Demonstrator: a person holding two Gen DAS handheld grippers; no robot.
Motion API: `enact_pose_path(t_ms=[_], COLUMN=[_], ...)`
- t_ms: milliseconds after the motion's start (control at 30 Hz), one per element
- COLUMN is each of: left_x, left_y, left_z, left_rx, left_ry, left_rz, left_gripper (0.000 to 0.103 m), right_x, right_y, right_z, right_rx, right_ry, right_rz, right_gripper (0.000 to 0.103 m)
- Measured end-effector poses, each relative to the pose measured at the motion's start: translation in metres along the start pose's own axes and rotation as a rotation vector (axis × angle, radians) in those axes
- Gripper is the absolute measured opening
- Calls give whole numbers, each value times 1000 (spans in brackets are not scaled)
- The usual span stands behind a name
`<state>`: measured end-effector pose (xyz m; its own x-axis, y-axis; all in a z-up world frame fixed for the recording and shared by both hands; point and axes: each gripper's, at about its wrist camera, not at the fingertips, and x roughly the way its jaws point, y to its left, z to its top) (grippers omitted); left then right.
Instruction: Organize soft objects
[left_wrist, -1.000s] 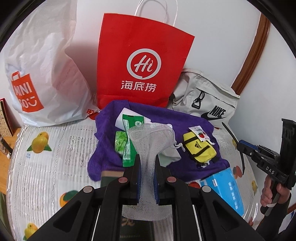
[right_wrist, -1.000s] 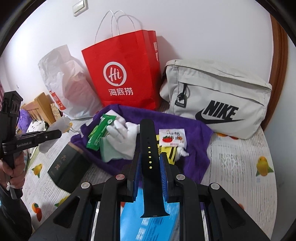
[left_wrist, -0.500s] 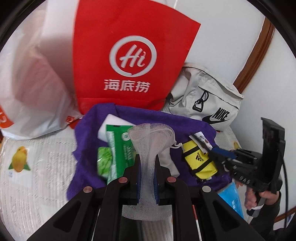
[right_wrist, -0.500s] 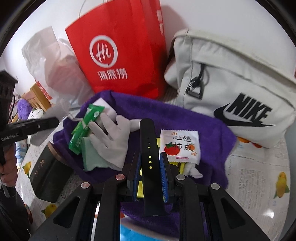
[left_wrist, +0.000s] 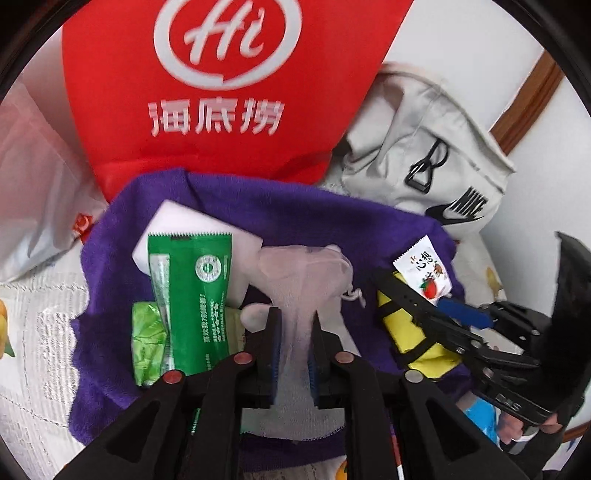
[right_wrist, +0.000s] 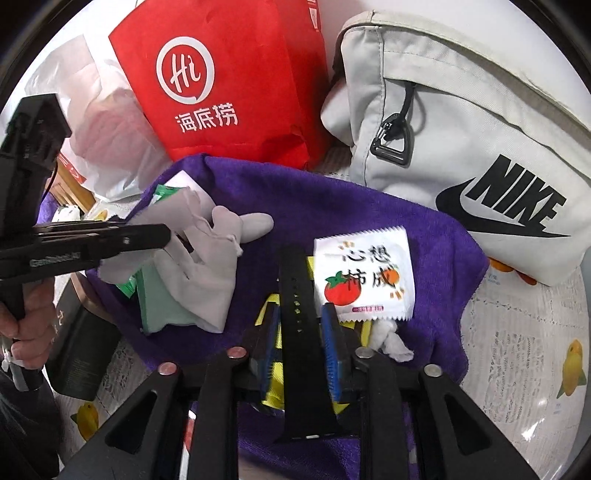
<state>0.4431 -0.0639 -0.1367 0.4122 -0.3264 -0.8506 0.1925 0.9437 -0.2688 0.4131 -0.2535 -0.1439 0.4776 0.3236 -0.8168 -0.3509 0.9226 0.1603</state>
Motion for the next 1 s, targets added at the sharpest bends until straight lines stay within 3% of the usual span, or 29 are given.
enact_pose_path(t_ms=[67,167,200,233,567,633,700,933,1000], left_x=[3,-2,-4,-7,-50,-61,-73,-114,-128], left_y=[-1,-3,-4,-6,-8,-11,-14,-24,-30], left_z=[-1,-2,-2,-3,-16,-23,-32,-71,-85], left_rx=[-1,-5,-3,-1,19,26,34,34,42], left_ry=[7,0,-3,-14,-69,-82,-96,-127,-146], left_rz=[2,9,22,34,112,119,136,161,174], left_gripper=[22,42,61,69,75,75,79,87,90], right_x=[-5,-14,-18,-20,-50,-61,-70,-103,-114], right_y=[0,0,0,0,4,5,7,23,31], right_z=[0,-1,-1,-1,-16,-22,-29,-59,-69], right_rx=[-3,1,3,5,34,47,60,111,118], right_ry=[-17,-32,-37,-40,-59,-71,-78,-99,-100], right_rz=[-6,-4,-1,-3,-42,-49,-57,-55,-56], right_gripper=[45,47,48,49,54,58,73,74,81])
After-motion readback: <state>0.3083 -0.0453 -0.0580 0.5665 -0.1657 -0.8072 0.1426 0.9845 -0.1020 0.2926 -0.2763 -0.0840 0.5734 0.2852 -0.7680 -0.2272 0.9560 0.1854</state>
